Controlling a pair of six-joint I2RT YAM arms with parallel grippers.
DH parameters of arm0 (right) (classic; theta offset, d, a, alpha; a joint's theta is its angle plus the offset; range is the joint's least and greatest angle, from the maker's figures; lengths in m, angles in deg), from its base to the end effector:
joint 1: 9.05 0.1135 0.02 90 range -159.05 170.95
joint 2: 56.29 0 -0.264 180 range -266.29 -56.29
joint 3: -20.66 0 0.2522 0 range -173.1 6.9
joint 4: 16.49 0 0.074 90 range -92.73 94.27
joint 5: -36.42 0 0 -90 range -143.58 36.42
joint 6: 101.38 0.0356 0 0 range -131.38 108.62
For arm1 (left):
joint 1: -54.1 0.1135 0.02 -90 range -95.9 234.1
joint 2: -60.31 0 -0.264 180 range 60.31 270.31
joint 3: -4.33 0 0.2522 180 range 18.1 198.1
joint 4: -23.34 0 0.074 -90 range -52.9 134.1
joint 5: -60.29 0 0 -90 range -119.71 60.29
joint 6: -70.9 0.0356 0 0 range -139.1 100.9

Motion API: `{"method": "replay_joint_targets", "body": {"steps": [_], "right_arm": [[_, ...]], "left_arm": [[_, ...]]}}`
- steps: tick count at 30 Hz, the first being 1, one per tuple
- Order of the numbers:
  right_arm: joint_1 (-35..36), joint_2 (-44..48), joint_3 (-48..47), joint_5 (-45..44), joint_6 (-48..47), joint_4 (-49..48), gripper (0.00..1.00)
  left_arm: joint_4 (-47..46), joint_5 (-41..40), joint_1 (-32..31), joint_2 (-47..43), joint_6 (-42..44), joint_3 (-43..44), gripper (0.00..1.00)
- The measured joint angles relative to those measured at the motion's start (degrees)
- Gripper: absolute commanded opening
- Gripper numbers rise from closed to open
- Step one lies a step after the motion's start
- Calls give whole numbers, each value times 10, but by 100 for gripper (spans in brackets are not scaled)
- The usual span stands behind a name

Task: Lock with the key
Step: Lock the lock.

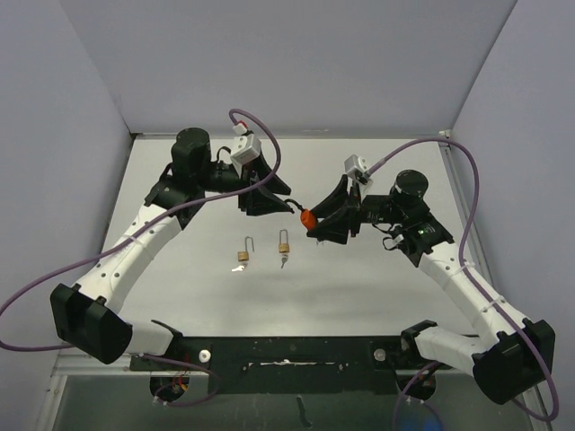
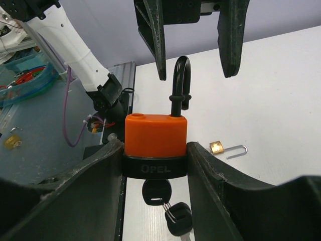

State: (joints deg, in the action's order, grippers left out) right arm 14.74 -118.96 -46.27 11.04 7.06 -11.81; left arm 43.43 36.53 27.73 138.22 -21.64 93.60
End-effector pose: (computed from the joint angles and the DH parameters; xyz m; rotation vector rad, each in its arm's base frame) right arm 0.2062 0.1261 0.3661 -1.0135 1.4585 1.4254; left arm 0.2537 -0.1621 0.4079 1.1990 1.3717 -1.3448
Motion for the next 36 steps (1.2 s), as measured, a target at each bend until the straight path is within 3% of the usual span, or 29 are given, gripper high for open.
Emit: {"method": "replay_joint_targets", "body": {"steps": [5,11,17,20,26,27,32,33,35,36], "right_arm": [[3,0,0,-14,-15,15,0],[3,0,0,-32,-25,26,0],[3,0,0,-36,-30,33,0],[4,0,0,-38,-30,35,0],[6,0,0,-52,-36,37,0],[6,0,-1,-56,-38,38,5],[7,0,-10,-79,-56,54,66],[7,1,-10,-85,-58,56,72],[7,2,-12,-102,-60,58,97],[7,3,-12,-109,-59,59,98]], "left_arm": [[11,0,-9,0,5,5,30],[47,-10,-20,0,29,15,26],[70,-30,-27,0,48,17,14],[78,-37,-29,0,53,18,0],[113,-74,-36,3,59,38,0],[122,-84,-38,5,58,47,0],[146,-134,-50,9,57,67,0],[147,-143,-52,9,58,69,0],[152,-160,-57,9,61,70,0],[156,-168,-60,9,62,70,0]]}}
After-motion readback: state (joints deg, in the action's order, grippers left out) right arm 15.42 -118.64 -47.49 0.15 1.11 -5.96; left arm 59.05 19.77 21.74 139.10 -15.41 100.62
